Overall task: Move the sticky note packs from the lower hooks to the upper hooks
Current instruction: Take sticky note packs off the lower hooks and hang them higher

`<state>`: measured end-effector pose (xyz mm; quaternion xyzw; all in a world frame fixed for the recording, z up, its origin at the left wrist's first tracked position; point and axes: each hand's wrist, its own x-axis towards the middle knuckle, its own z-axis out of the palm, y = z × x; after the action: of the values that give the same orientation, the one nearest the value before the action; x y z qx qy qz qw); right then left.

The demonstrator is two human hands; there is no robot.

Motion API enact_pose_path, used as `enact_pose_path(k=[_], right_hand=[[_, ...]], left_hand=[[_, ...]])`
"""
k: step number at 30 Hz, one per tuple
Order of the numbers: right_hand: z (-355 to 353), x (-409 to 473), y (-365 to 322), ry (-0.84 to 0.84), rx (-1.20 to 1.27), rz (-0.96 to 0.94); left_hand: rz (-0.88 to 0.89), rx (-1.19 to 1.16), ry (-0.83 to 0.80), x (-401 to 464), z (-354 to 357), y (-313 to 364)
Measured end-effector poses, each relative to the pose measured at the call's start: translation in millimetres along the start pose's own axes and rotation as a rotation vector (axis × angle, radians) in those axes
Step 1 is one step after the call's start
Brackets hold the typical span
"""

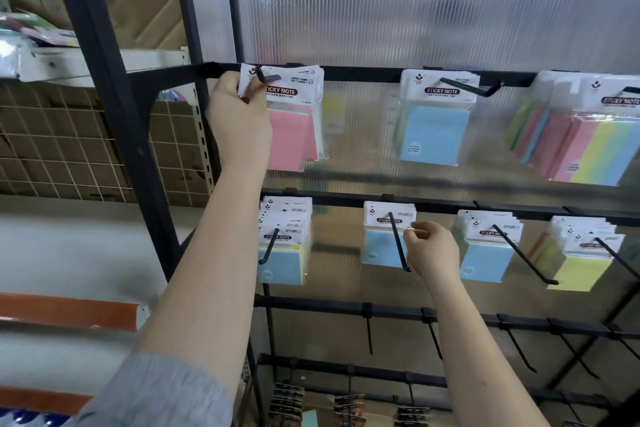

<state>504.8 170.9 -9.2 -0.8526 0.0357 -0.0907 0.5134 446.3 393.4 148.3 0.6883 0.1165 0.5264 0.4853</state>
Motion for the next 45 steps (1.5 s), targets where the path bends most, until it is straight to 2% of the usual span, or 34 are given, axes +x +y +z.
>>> enact_pose_path(k=[13,19,28,33,39,45], right_hand=[[4.7,10.2,12.0,-0.044,0.002,0.038],[10.0,15.1,16.9,-0.051,0.038,0.049],[12.1,14.3,14.8,-0.039,0.045,0.034],[14.9,9.6,16.1,-0.014,0.101,0.037],[20.7,4.5,19.8,-0.084,0.135,-0.011],[7.7,-11.3,17.9,-0.097,0.106,-0.037]], left_hand=[[-0.083,0.147,0.048,10.6,21.3,-4.4],[-0.068,0.093,-0.003,0.4,11.5,-20.5],[-0.121,0.190,-0.056,-37.6,-12.0,-48.6],[-0.253,0.276,-0.119,-63.9,-24.1,-71.4],[-0.439,0.395,-0.212,-91.9,-38.7,-103.2],[-0.518,0.451,-0.253,-101.3,-43.6,-115.8]])
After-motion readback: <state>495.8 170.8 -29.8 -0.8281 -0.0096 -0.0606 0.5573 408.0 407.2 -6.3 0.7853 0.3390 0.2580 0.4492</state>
